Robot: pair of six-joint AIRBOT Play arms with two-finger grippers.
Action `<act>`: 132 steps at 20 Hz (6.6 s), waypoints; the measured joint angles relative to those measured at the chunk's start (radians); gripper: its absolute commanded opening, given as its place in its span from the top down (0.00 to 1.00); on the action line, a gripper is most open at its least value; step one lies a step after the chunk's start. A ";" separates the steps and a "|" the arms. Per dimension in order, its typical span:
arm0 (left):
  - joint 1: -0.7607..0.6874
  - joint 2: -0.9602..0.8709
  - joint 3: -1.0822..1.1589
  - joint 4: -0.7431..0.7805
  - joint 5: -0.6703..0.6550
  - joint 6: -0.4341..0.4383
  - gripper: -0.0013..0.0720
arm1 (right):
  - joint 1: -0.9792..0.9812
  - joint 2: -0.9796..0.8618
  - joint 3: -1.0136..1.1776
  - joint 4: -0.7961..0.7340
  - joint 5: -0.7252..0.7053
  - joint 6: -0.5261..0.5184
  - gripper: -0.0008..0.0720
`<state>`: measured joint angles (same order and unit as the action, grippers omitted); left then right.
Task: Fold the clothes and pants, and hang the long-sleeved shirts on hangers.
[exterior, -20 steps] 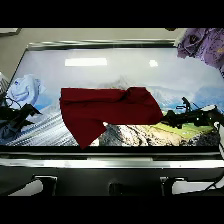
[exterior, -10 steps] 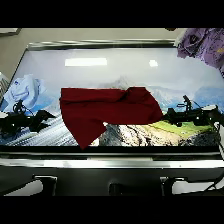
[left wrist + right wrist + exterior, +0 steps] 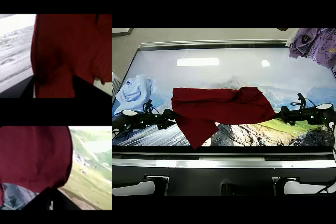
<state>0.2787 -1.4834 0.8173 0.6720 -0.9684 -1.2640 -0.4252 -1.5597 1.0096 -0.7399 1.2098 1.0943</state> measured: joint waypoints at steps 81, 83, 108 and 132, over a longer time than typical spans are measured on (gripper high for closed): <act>-0.127 -0.459 1.110 0.721 -0.429 -0.299 0.12 | 0.406 -0.419 1.002 -0.697 0.303 0.509 0.32; -0.073 -0.371 1.028 0.711 -0.442 -0.317 0.12 | 0.340 -0.354 0.963 -0.626 0.319 0.463 0.32; -0.027 0.182 -0.220 0.026 -0.089 0.117 0.96 | 0.051 0.029 0.184 -0.309 0.157 0.293 0.29; 0.138 0.357 -0.154 0.134 -0.312 0.015 0.96 | 0.206 -0.039 0.175 -0.270 0.248 0.324 0.95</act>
<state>0.4168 -1.1267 0.6636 0.8062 -1.2800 -1.2488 -0.2192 -1.5982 1.1843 -1.0096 1.4578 1.4185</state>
